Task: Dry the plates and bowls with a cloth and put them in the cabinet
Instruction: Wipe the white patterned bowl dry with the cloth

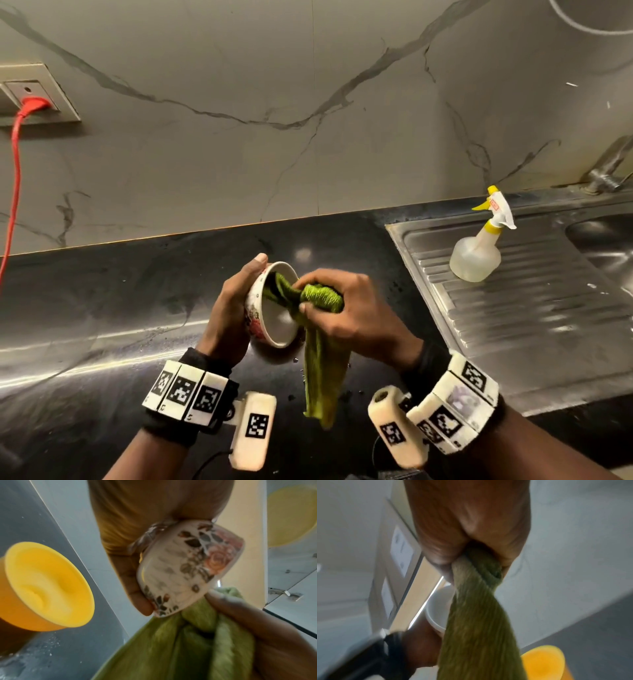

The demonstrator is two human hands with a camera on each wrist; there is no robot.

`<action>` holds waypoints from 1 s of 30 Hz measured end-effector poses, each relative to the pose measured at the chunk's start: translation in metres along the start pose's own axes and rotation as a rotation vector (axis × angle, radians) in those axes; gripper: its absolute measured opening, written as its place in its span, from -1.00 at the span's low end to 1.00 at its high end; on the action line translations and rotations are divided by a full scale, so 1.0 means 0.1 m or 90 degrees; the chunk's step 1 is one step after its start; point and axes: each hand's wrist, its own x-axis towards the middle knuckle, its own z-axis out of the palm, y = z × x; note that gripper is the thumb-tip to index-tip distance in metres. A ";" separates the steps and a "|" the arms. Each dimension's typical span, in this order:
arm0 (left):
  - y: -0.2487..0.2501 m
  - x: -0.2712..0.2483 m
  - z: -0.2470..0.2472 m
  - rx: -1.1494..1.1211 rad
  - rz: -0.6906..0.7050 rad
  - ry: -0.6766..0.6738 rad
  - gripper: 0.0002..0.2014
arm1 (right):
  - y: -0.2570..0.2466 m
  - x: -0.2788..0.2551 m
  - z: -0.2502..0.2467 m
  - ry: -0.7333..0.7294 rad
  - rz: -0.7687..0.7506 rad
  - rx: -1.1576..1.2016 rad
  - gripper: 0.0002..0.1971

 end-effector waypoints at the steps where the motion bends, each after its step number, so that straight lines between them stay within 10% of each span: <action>1: 0.00 -0.01 0.03 -0.004 -0.001 -0.001 -0.58 | 0.00 0.03 0.01 0.052 -0.035 -0.052 -0.81; 6: -0.06 -0.05 0.26 -0.083 -0.034 -0.035 -0.51 | -0.07 0.13 0.25 0.146 -0.121 -0.174 -0.84; 14: -0.07 -0.05 0.13 -0.071 -0.023 -0.028 -0.55 | -0.08 -0.11 0.34 -0.001 0.115 0.274 -0.46; 23: -0.07 -0.06 0.26 -0.172 -0.097 -0.058 -0.53 | 0.13 -0.01 0.43 0.148 -0.293 -0.261 -0.79; 30: -0.13 0.01 0.16 0.075 0.118 0.007 -0.48 | 0.16 0.02 0.48 0.114 -0.088 -0.196 -0.55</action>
